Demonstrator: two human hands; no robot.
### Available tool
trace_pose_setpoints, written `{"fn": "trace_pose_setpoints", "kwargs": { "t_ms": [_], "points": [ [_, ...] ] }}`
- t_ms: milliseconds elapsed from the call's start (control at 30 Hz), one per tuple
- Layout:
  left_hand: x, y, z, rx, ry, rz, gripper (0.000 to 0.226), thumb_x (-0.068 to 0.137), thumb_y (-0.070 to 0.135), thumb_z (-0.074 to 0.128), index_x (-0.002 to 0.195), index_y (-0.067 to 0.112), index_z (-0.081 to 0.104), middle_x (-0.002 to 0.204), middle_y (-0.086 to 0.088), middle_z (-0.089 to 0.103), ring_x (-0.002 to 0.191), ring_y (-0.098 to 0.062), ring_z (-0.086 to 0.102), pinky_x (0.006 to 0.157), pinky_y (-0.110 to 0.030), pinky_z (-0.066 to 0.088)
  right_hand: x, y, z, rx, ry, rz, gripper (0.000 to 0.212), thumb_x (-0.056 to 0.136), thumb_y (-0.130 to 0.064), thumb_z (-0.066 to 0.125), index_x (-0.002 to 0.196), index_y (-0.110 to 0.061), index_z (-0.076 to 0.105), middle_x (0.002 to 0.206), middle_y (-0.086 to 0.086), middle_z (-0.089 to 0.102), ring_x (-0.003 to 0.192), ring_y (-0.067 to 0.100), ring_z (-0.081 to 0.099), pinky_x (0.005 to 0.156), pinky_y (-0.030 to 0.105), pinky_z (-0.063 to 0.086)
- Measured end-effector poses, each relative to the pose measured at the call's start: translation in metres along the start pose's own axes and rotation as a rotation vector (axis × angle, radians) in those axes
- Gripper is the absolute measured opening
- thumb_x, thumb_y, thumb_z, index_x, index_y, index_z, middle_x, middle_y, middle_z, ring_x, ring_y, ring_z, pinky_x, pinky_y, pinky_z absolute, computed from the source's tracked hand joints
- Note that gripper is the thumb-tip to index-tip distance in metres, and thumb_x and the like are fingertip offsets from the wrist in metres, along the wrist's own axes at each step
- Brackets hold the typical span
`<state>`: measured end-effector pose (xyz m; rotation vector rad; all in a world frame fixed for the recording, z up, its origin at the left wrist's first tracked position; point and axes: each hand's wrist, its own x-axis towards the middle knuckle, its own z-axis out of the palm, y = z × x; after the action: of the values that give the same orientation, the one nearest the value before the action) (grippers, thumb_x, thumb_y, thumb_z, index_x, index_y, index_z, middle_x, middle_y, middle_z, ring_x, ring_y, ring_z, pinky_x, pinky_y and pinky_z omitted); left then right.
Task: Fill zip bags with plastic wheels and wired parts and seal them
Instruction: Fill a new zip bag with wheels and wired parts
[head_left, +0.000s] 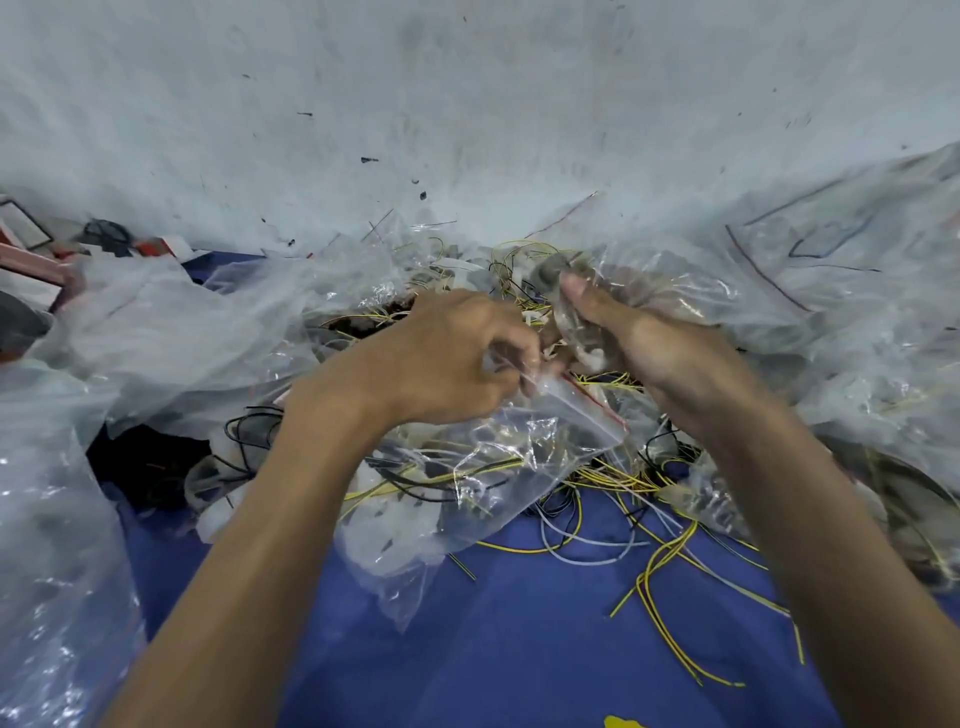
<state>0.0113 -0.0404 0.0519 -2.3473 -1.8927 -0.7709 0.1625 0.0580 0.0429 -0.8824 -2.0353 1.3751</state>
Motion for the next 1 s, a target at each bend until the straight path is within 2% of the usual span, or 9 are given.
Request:
{"fn": "trace_pose_setpoints", "kwargs": {
  "t_ms": [100, 267, 400, 533, 700, 767, 833, 933, 1000],
  "points": [
    [-0.003, 0.003, -0.007, -0.035, 0.016, 0.017, 0.008, 0.079, 0.012, 0.067, 0.083, 0.018, 0.071, 0.081, 0.007, 0.056, 0.079, -0.007, 0.052, 0.076, -0.030, 0.041, 0.001, 0.001, 0.000, -0.013, -0.049, -0.018, 0.058, 0.059, -0.072, 0.054, 0.082, -0.023, 0.072, 0.085, -0.002, 0.074, 0.081, 0.010, 0.070, 0.098, 0.034, 0.042],
    [-0.006, 0.010, -0.013, -0.128, 0.074, -0.044, 0.007, 0.072, 0.015, 0.065, 0.078, 0.013, 0.069, 0.080, -0.003, 0.048, 0.080, -0.021, 0.049, 0.077, -0.042, 0.044, -0.005, 0.009, 0.004, -0.161, -0.344, 0.114, 0.064, 0.048, -0.068, 0.057, 0.100, -0.031, 0.062, 0.124, -0.006, 0.060, 0.107, 0.011, 0.057, 0.100, 0.029, 0.039],
    [-0.005, 0.011, -0.013, -0.203, 0.055, -0.022, 0.016, 0.074, 0.003, 0.061, 0.072, 0.018, 0.066, 0.080, -0.007, 0.042, 0.079, -0.023, 0.045, 0.074, -0.040, 0.042, -0.004, 0.014, 0.011, -0.305, -0.417, 0.162, 0.054, 0.080, -0.064, 0.047, 0.125, -0.035, 0.052, 0.114, -0.024, 0.057, 0.096, 0.001, 0.057, 0.104, 0.022, 0.028],
    [-0.005, 0.016, -0.012, -0.285, 0.011, 0.010, 0.020, 0.069, 0.008, 0.056, 0.067, 0.027, 0.060, 0.083, -0.008, 0.043, 0.078, -0.016, 0.045, 0.071, -0.027, 0.037, 0.003, 0.001, 0.006, -0.491, -0.433, 0.134, 0.021, 0.090, -0.027, 0.057, 0.069, -0.024, 0.060, 0.057, -0.013, 0.056, 0.048, -0.022, 0.048, 0.051, -0.005, 0.035],
    [0.001, 0.021, -0.007, -0.290, 0.071, 0.040, 0.027, 0.074, 0.004, 0.056, 0.065, 0.029, 0.056, 0.078, 0.001, 0.041, 0.074, -0.010, 0.042, 0.068, -0.019, 0.034, 0.005, -0.008, 0.017, -0.815, -0.462, -0.020, 0.053, 0.088, 0.004, 0.050, 0.038, -0.012, 0.059, 0.037, -0.007, 0.052, 0.041, 0.000, 0.052, 0.040, 0.006, 0.037],
    [-0.001, 0.020, -0.009, -0.343, 0.100, 0.023, 0.020, 0.071, 0.010, 0.051, 0.063, 0.028, 0.055, 0.076, 0.005, 0.040, 0.069, -0.005, 0.041, 0.066, -0.017, 0.033, 0.000, -0.009, 0.022, -1.058, -0.534, -0.053, 0.024, 0.092, -0.004, 0.050, 0.081, 0.006, 0.069, 0.069, 0.011, 0.065, 0.063, 0.008, 0.055, 0.061, 0.010, 0.044],
    [-0.002, 0.017, -0.011, -0.348, 0.094, -0.001, 0.021, 0.074, 0.008, 0.051, 0.063, 0.026, 0.054, 0.075, 0.006, 0.039, 0.066, 0.001, 0.040, 0.066, -0.007, 0.031, -0.001, -0.012, 0.025, -1.105, -0.585, 0.087, 0.034, 0.093, -0.015, 0.051, 0.114, 0.011, 0.054, 0.076, 0.015, 0.055, 0.062, 0.013, 0.045, 0.051, 0.006, 0.037],
    [-0.003, 0.010, -0.014, -0.360, 0.124, -0.065, 0.034, 0.085, -0.004, 0.052, 0.063, 0.023, 0.054, 0.075, 0.004, 0.038, 0.062, 0.003, 0.042, 0.062, -0.009, 0.032, 0.001, -0.032, 0.015, -1.148, -0.474, 0.059, 0.036, 0.094, -0.024, 0.051, 0.121, 0.000, 0.052, 0.083, 0.001, 0.052, 0.067, 0.013, 0.041, 0.051, 0.016, 0.034],
    [-0.002, 0.007, -0.018, -0.385, 0.155, -0.101, 0.036, 0.087, -0.007, 0.047, 0.065, 0.020, 0.054, 0.077, 0.002, 0.039, 0.063, 0.005, 0.047, 0.064, -0.014, 0.036, -0.001, -0.045, 0.005, -1.089, -0.486, -0.012, 0.017, 0.092, -0.022, 0.054, 0.100, -0.008, 0.061, 0.072, -0.007, 0.057, 0.065, 0.015, 0.052, 0.059, 0.021, 0.039]
  ]
}}
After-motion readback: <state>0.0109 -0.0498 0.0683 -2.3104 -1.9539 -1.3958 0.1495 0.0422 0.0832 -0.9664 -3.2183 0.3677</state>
